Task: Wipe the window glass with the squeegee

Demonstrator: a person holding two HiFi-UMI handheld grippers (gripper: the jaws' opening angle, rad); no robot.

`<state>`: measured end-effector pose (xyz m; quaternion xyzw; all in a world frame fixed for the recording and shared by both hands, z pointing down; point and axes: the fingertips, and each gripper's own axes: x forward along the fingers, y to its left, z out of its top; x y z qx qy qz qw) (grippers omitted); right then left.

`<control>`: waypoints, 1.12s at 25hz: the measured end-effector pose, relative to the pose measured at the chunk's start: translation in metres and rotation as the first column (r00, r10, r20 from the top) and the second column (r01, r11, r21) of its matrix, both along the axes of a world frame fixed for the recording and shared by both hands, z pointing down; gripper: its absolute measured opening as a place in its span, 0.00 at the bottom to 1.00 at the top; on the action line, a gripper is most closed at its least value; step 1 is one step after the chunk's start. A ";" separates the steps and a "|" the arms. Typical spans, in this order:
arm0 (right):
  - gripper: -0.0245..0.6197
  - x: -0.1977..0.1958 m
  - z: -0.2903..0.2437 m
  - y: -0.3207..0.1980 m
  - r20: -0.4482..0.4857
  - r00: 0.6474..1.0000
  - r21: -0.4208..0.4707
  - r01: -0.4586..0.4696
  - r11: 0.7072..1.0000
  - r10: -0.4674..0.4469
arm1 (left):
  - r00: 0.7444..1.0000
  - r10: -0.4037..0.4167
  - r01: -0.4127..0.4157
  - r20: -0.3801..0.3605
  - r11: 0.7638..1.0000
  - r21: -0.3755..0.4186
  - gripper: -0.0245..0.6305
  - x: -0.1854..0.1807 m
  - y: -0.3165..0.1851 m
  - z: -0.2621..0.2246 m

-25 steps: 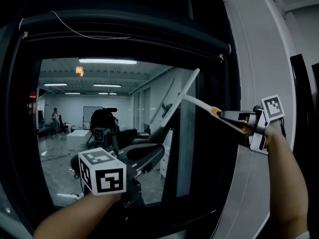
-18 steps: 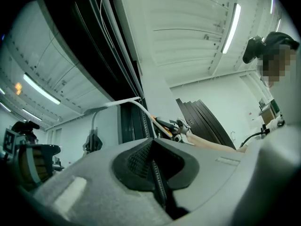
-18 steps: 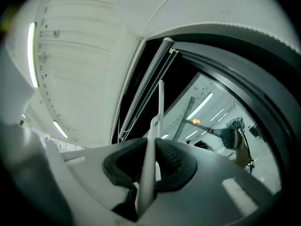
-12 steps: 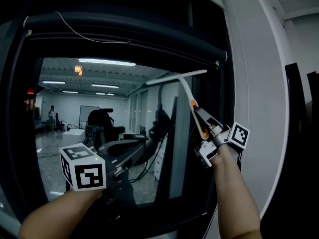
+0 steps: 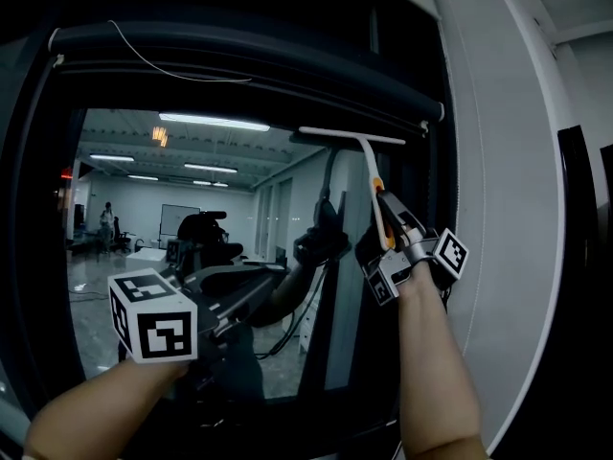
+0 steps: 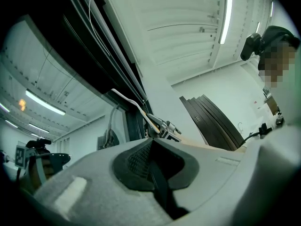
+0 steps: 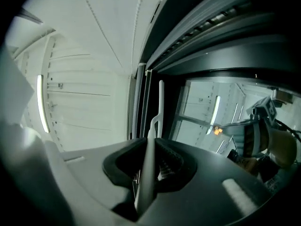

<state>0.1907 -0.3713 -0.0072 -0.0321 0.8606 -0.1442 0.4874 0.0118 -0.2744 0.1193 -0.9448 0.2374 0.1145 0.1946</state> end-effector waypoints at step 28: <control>0.14 0.011 0.002 -0.022 0.081 0.993 -0.016 0.083 0.996 -0.081 | 0.993 0.073 -0.075 0.098 0.997 0.011 0.04 0.069 0.008 -0.009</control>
